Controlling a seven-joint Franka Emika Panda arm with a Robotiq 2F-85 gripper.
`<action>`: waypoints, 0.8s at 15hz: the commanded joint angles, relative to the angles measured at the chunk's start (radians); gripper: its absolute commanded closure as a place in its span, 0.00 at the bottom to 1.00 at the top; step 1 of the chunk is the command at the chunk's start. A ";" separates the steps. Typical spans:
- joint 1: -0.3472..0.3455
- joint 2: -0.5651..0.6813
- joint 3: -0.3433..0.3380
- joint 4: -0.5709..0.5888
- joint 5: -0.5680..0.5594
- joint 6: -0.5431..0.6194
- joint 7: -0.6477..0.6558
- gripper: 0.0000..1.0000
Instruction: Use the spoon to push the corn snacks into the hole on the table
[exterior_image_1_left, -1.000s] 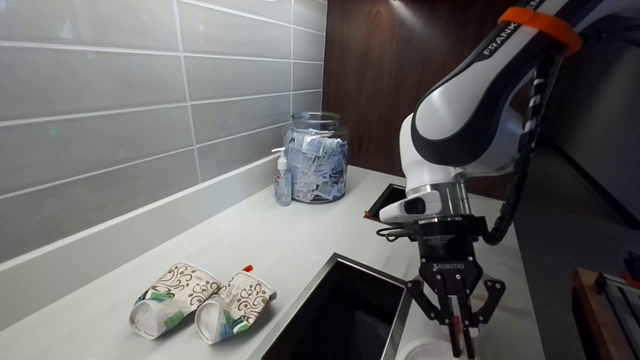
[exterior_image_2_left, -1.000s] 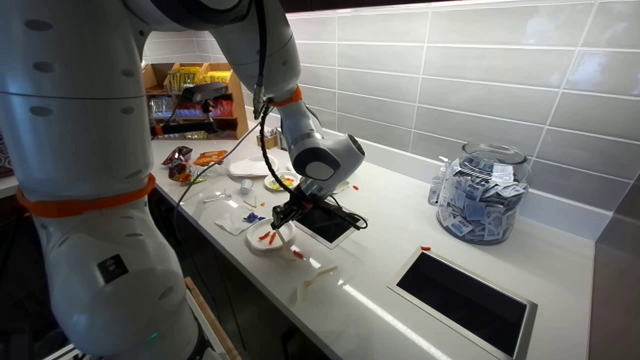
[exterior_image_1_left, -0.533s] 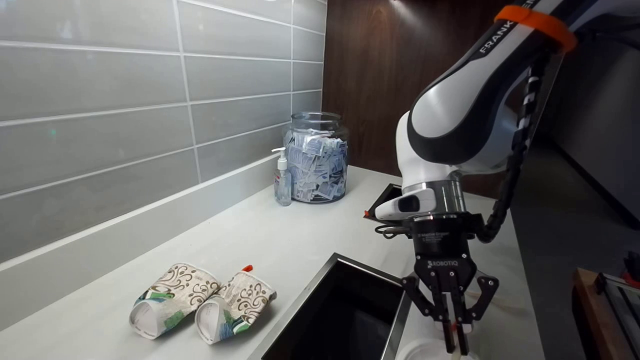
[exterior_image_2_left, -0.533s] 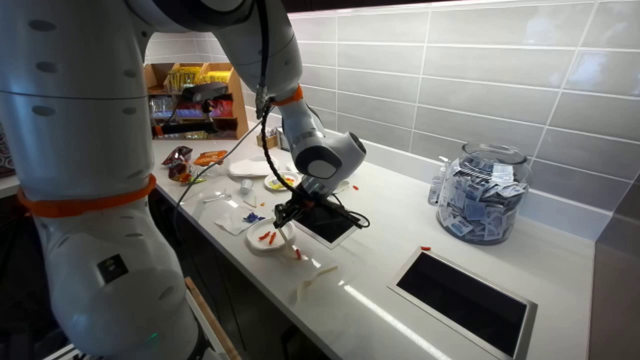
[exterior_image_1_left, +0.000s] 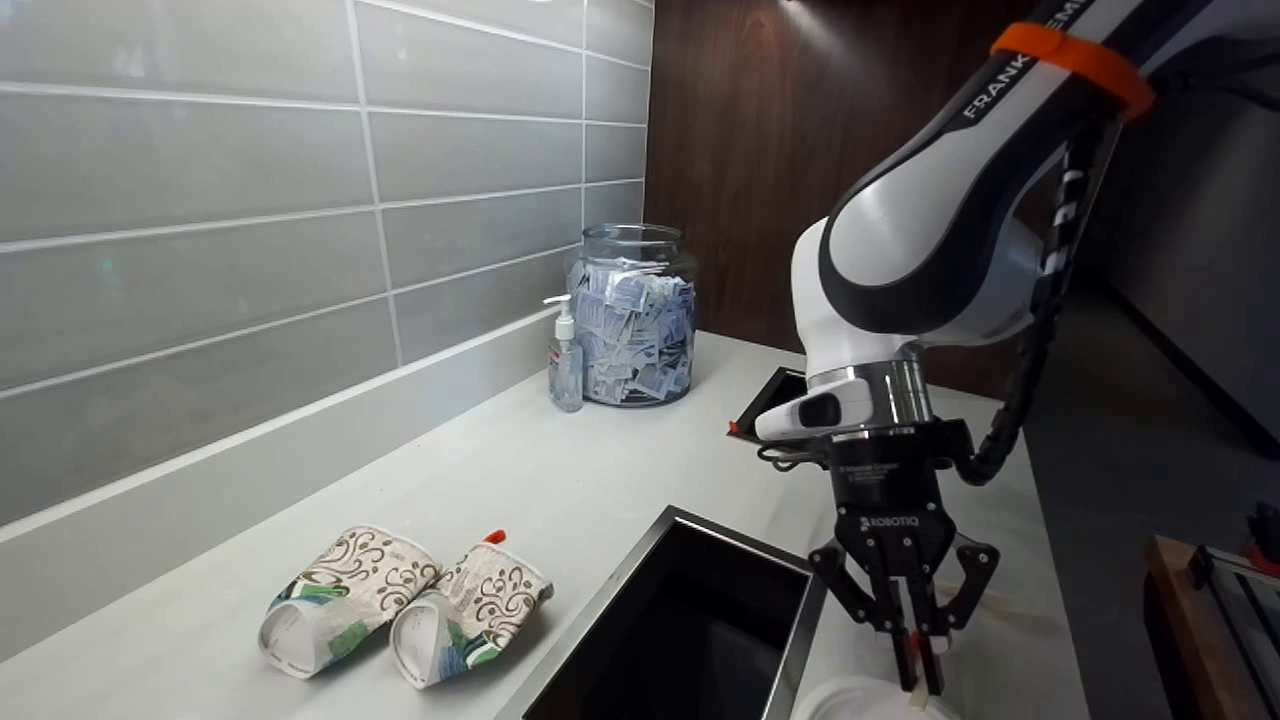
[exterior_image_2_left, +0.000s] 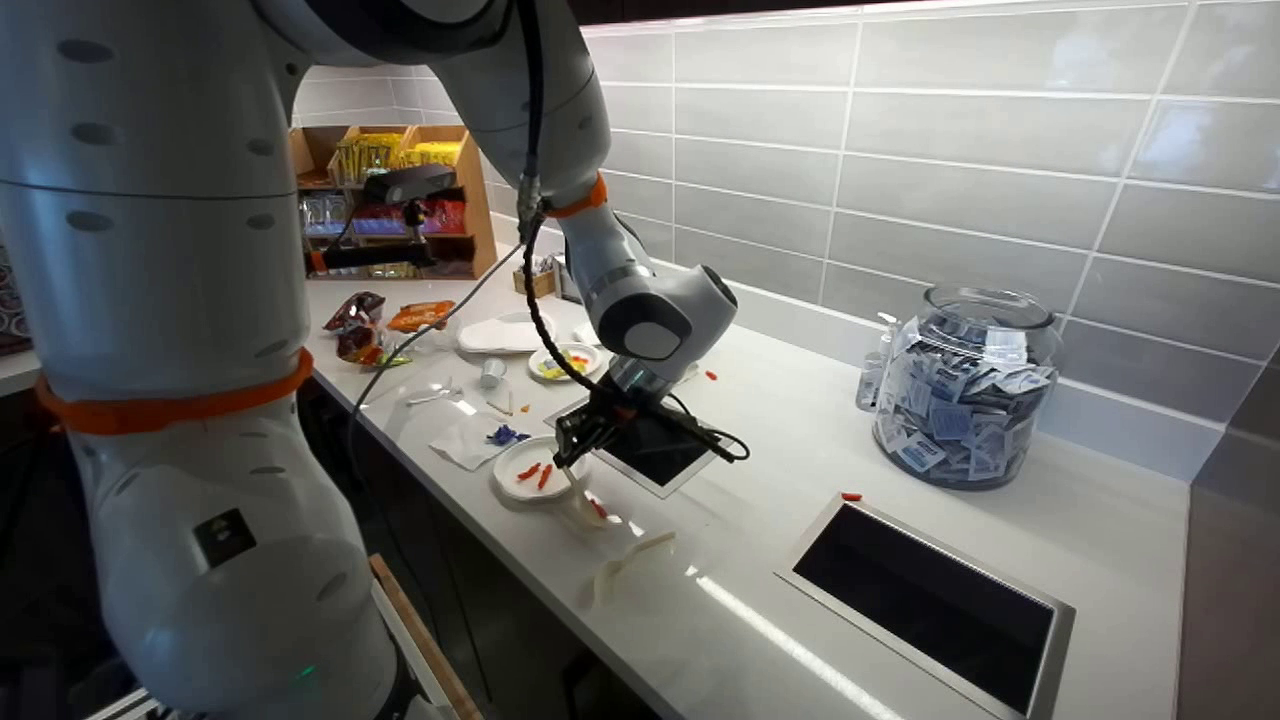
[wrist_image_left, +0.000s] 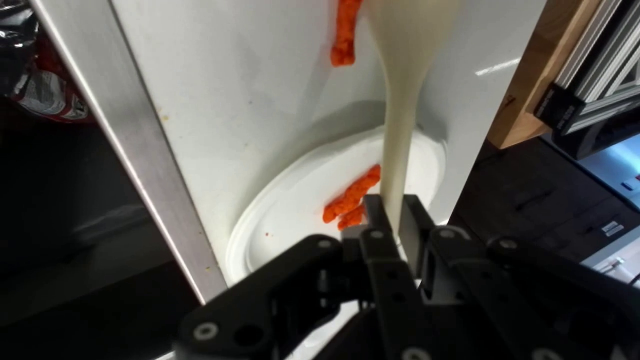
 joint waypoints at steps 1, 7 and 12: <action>-0.005 0.025 -0.004 0.028 -0.044 -0.017 0.012 0.97; -0.017 0.048 0.010 0.071 0.003 -0.054 -0.024 0.97; -0.019 0.048 0.012 0.096 0.055 -0.042 -0.025 0.97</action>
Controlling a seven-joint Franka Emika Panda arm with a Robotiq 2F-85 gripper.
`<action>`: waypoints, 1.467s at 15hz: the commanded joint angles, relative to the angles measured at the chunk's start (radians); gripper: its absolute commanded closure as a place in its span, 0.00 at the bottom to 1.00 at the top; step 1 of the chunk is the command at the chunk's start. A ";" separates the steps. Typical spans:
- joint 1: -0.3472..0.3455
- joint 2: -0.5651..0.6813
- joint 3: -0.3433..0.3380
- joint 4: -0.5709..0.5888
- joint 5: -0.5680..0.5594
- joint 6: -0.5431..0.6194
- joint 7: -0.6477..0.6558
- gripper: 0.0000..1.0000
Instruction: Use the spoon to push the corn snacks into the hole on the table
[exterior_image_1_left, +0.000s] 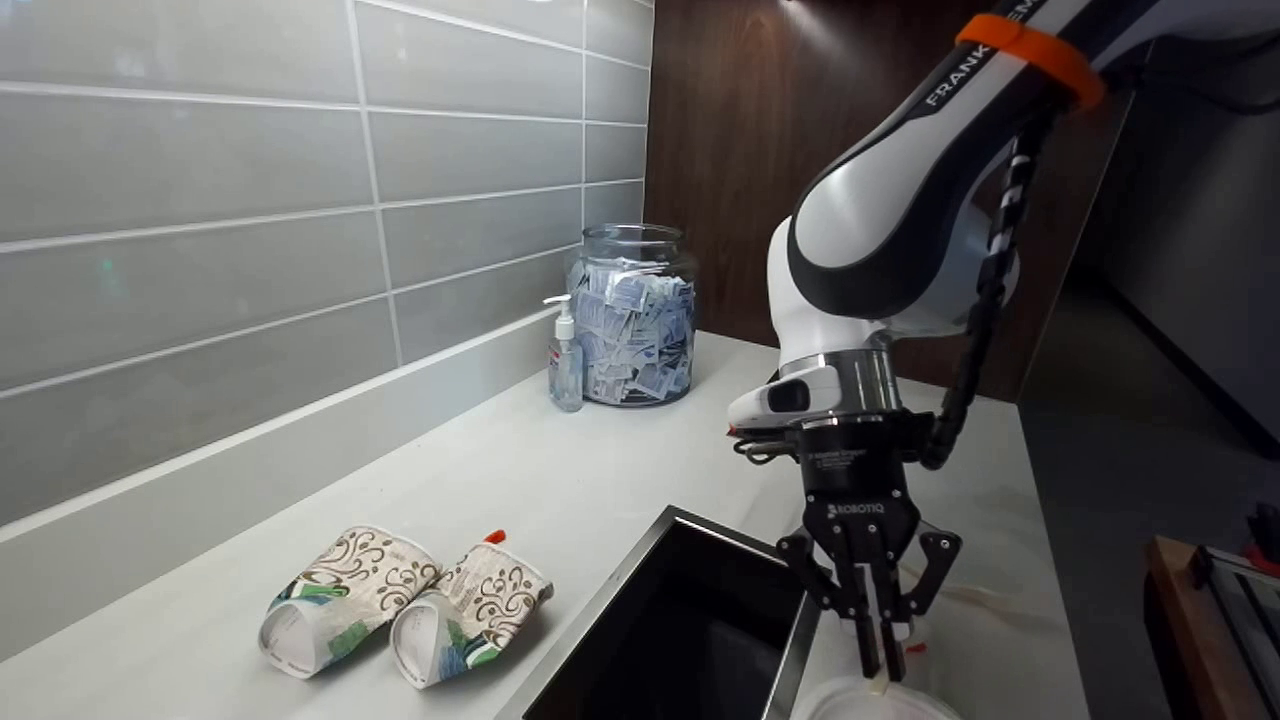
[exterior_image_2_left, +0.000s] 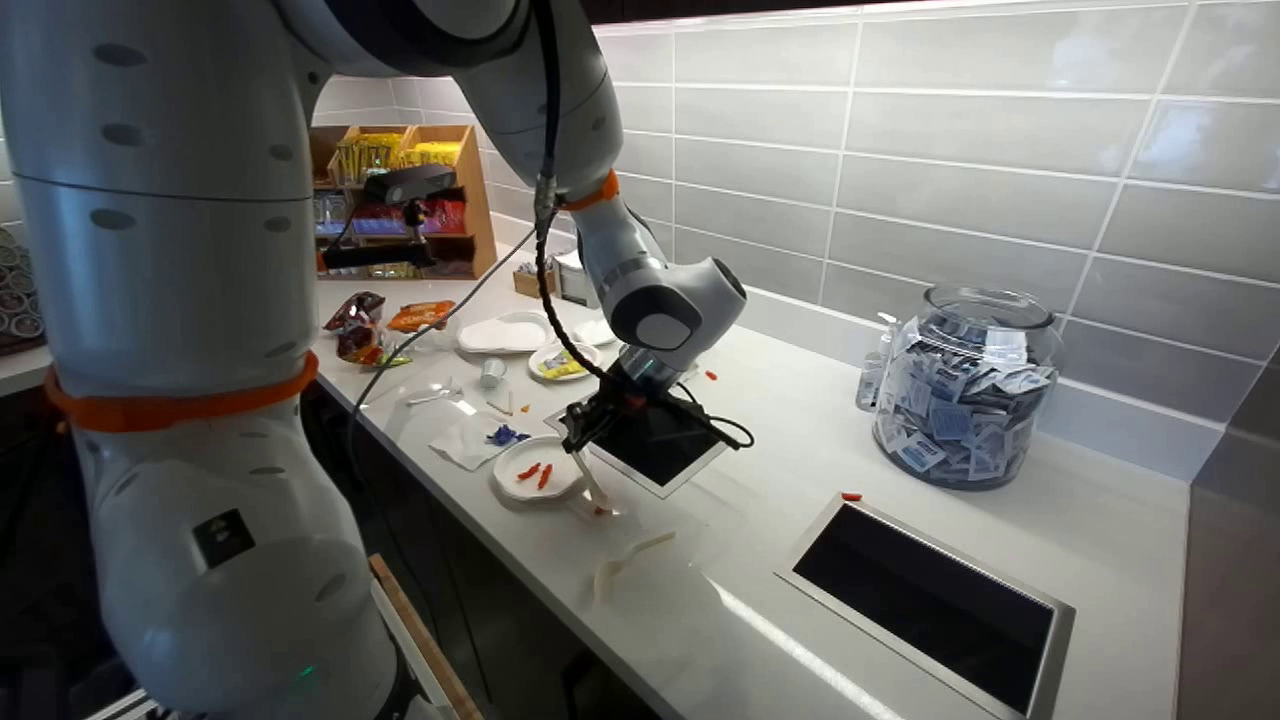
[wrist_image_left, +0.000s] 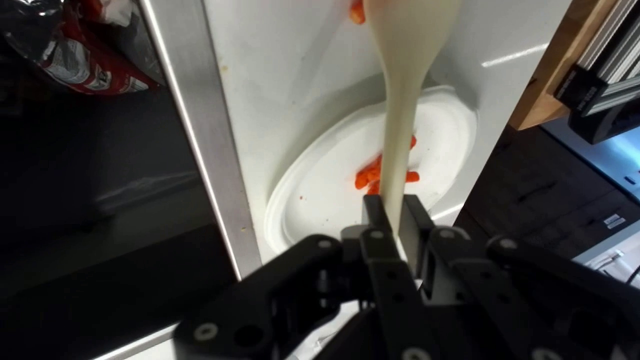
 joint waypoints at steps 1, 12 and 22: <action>-0.011 0.002 0.005 0.018 0.035 -0.026 0.006 0.97; 0.002 -0.023 0.000 -0.015 -0.028 -0.120 0.124 0.97; -0.005 0.016 -0.001 0.004 -0.030 -0.102 0.103 0.97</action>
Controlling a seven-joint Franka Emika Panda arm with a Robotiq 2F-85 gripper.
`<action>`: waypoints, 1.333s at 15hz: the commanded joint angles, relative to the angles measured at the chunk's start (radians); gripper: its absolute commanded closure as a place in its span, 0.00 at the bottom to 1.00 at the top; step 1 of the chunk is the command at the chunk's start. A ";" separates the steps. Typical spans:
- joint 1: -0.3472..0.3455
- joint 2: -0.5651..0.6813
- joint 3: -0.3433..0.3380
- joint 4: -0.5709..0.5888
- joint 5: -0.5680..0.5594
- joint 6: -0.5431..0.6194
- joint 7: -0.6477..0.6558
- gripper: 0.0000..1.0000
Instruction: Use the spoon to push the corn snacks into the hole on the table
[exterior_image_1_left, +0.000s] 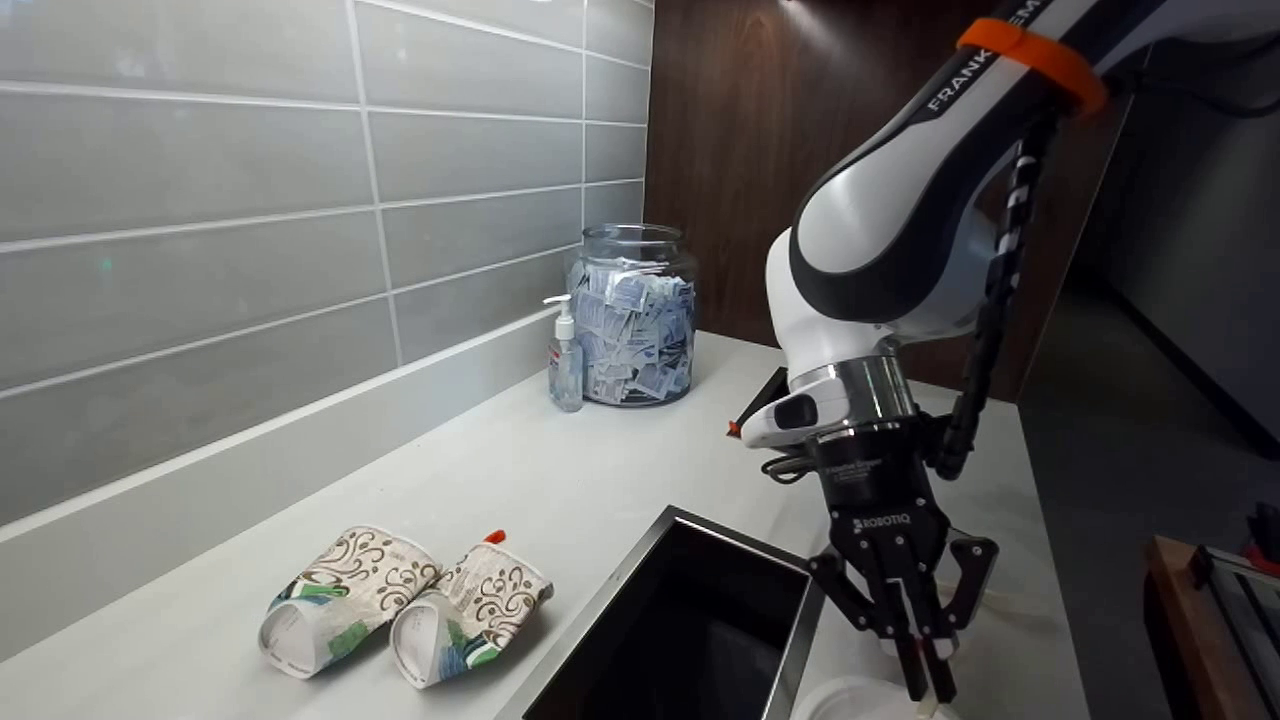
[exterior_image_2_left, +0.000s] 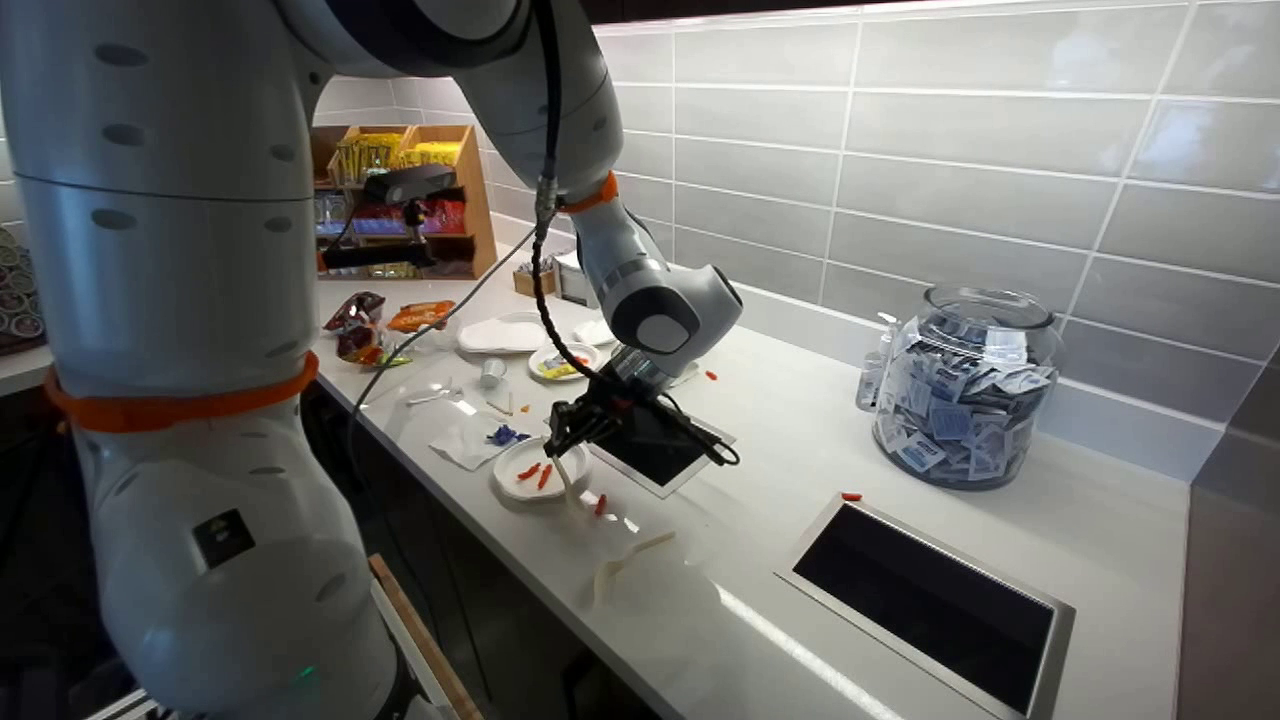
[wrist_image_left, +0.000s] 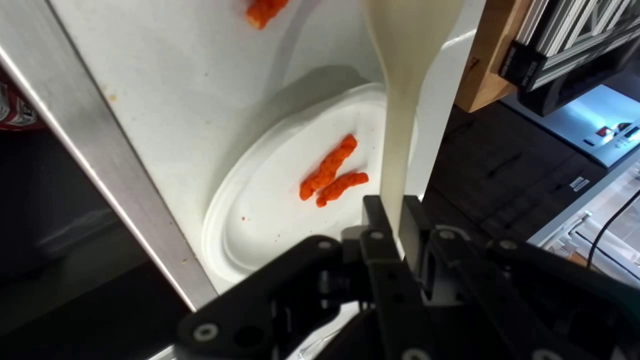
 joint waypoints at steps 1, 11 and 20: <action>-0.005 0.020 0.000 0.014 -0.012 -0.001 -0.004 0.97; -0.021 0.077 0.002 0.077 -0.001 0.009 -0.053 0.97; -0.028 0.124 0.008 0.142 0.000 0.018 -0.058 0.97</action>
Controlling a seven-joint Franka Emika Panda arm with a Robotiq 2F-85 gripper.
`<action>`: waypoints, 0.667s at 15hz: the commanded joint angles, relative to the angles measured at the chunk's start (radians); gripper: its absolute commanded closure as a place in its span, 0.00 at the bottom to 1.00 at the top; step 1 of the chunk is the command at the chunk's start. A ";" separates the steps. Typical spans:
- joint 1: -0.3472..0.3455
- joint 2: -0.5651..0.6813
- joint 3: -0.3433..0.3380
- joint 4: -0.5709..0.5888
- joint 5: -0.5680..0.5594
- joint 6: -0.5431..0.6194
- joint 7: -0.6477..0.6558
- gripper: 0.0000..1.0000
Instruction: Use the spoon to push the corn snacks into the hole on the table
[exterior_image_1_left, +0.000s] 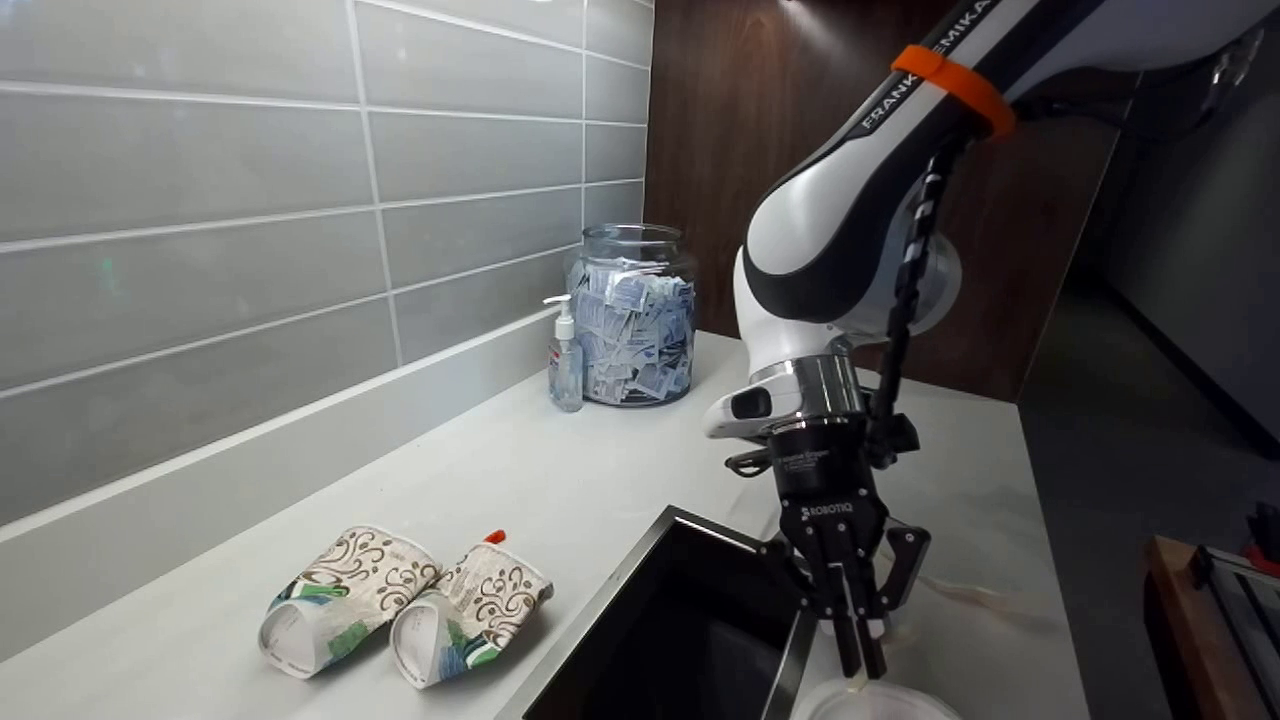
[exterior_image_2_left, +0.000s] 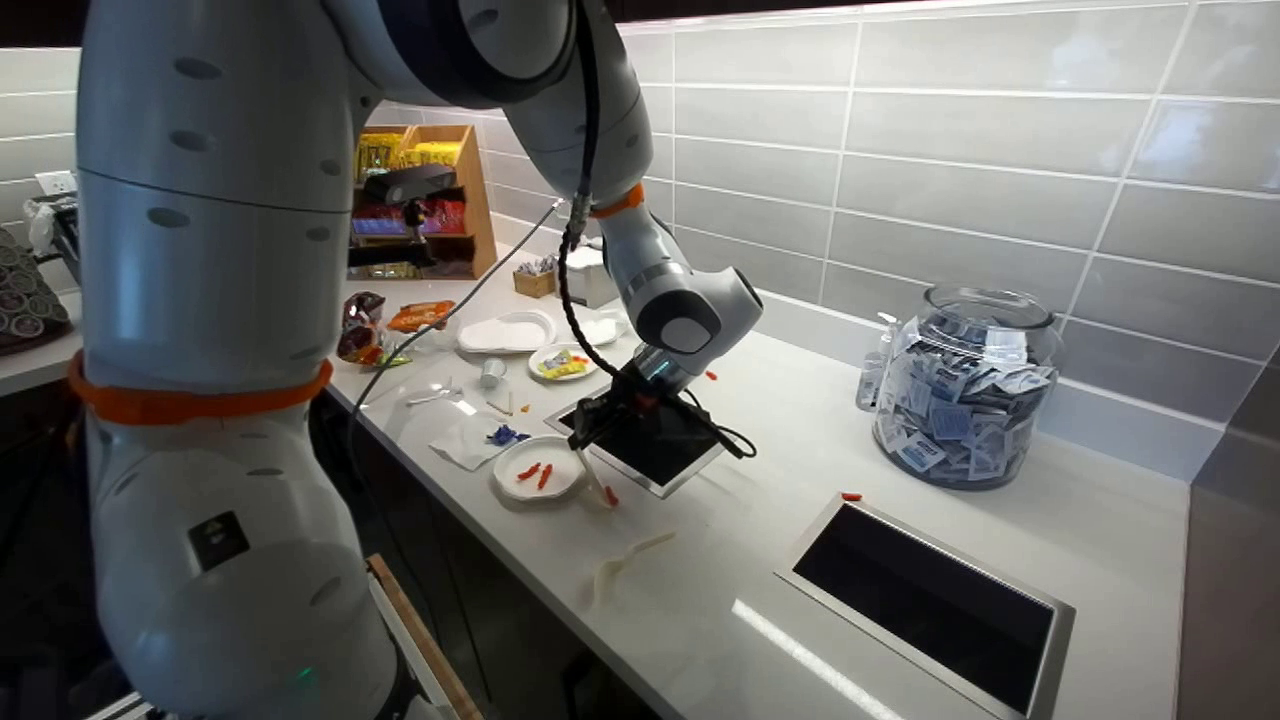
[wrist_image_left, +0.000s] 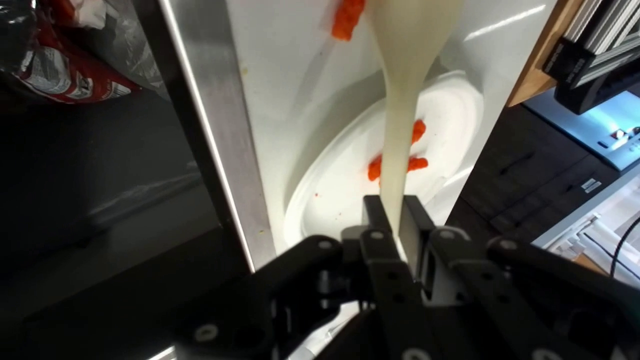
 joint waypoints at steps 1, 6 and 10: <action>-0.007 0.031 0.009 0.034 -0.001 0.017 -0.012 0.97; -0.004 0.039 0.008 0.061 -0.009 0.033 -0.001 0.97; -0.004 0.049 0.010 0.086 -0.014 0.044 0.003 0.97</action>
